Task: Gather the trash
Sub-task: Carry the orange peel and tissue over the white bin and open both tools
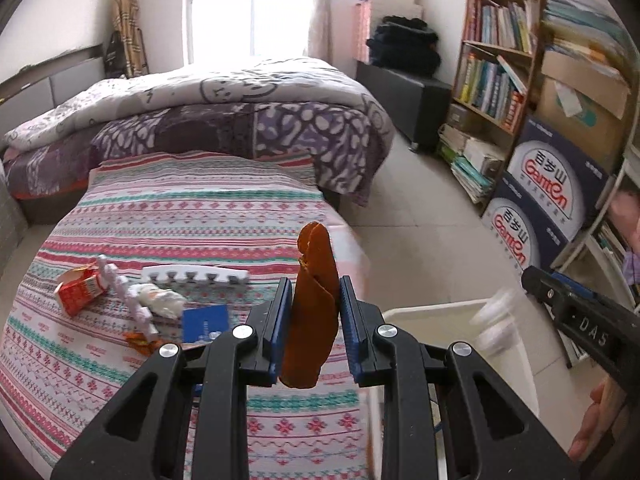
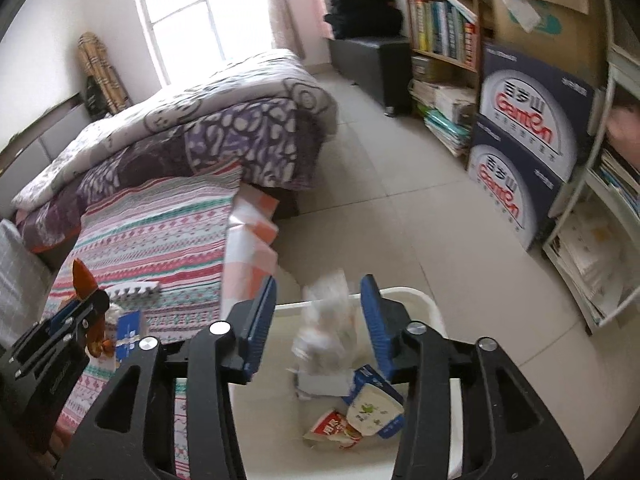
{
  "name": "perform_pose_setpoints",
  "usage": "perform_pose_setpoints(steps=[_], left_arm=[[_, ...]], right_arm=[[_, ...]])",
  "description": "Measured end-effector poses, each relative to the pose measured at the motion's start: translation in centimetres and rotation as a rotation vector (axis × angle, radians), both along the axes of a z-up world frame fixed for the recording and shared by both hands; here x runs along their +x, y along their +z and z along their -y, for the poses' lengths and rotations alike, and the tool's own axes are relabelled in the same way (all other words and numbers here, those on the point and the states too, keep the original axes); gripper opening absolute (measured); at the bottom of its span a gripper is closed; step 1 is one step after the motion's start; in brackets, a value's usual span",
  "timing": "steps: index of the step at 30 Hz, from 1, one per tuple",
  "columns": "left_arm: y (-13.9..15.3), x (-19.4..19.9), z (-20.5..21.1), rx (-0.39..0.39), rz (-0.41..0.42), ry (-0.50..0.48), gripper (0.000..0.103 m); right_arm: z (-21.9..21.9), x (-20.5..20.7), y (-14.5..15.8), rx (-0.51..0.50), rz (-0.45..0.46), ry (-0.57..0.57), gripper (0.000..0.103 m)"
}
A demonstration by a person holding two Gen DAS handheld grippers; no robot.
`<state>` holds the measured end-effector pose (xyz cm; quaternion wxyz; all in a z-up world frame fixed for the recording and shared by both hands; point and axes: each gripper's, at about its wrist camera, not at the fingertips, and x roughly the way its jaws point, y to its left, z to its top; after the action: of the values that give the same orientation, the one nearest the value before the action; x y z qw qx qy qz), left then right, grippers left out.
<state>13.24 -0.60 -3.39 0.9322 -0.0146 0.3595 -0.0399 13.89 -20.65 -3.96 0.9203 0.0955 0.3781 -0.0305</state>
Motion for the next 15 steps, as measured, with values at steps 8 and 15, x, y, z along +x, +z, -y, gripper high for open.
perform_pose_setpoints(steps=[8, 15], left_arm=[[-0.7, -0.2, 3.6, 0.010, -0.009, -0.079, 0.024], [-1.4, -0.3, 6.8, 0.022, -0.020, -0.143, 0.025]], right_arm=[[3.7, -0.8, 0.0, 0.001, 0.008, -0.119, 0.070], [6.9, -1.7, 0.1, -0.010, 0.022, -0.224, 0.087]])
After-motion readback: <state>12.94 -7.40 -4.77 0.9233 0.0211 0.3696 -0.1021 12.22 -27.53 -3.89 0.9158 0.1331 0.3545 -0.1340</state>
